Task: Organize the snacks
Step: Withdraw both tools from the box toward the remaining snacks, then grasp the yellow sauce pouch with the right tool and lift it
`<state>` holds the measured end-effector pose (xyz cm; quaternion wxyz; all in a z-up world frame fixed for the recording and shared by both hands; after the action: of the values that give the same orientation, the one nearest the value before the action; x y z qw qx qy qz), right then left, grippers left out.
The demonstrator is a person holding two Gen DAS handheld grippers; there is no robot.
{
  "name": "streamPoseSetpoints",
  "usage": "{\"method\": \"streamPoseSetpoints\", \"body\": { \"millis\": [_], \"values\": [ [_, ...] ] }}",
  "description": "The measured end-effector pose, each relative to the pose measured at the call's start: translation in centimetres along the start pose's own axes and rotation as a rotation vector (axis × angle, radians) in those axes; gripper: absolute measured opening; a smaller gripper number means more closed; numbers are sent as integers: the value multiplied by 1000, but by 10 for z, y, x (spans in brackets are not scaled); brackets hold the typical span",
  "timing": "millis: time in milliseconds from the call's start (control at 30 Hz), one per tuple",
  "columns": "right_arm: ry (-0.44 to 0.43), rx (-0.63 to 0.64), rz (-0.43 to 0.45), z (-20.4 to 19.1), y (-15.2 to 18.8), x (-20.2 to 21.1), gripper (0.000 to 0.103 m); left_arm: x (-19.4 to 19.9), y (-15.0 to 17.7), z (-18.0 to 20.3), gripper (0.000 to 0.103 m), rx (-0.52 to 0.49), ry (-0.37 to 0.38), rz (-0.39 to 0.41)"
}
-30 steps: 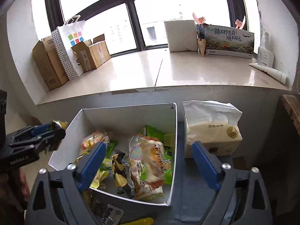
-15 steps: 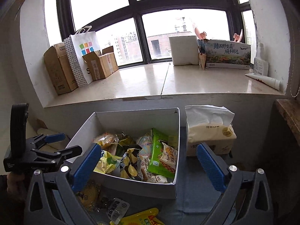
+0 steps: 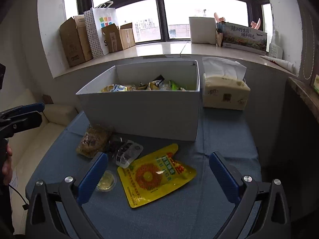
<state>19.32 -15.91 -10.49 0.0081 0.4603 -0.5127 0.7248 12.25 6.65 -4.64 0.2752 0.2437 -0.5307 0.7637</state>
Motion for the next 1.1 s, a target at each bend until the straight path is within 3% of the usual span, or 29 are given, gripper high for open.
{"method": "streamPoseSetpoints", "body": {
  "millis": [133, 300, 567, 733, 867, 933, 967, 1033, 1100],
  "values": [
    [-9, 88, -93, -12, 27, -23, 103, 2, 30, -1, 103, 13, -6, -36],
    [-1, 222, -125, -13, 26, -48, 103, -2, 45, -1, 103, 24, 12, -65],
    [-63, 286, -201, 6, 5, -95, 103, -3, 42, 0, 103, 27, 27, -69],
    [-186, 235, -227, 11, 10, -111, 103, -3, 42, -3, 103, 37, 21, -70],
    [-169, 258, -209, 3, 13, -105, 101, -4, 43, -3, 103, 37, 11, -74],
    [-173, 238, -202, 3, 14, -97, 88, -6, 43, -4, 103, 43, 12, -76],
    [-188, 215, -194, 6, 13, -93, 76, -7, 44, -5, 103, 46, 10, -78],
    [-206, 167, -184, 13, 15, -86, 36, -9, 46, -5, 103, 49, 6, -83],
    [-202, 147, -183, 15, 18, -80, 29, -11, 47, -6, 103, 53, 2, -87]
  ]
}}
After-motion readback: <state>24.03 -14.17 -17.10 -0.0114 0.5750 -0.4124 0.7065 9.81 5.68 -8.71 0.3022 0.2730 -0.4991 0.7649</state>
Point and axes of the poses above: each gripper's, at about its wrist camera, not at the fingertips, and x roughly against the way its jaws point, z to its right, y to its underside, the point moved 1 cm from there along -x, roughly the way its jaws point, and after that the axes turned 13 degrees about x, right-handed, at the moved point
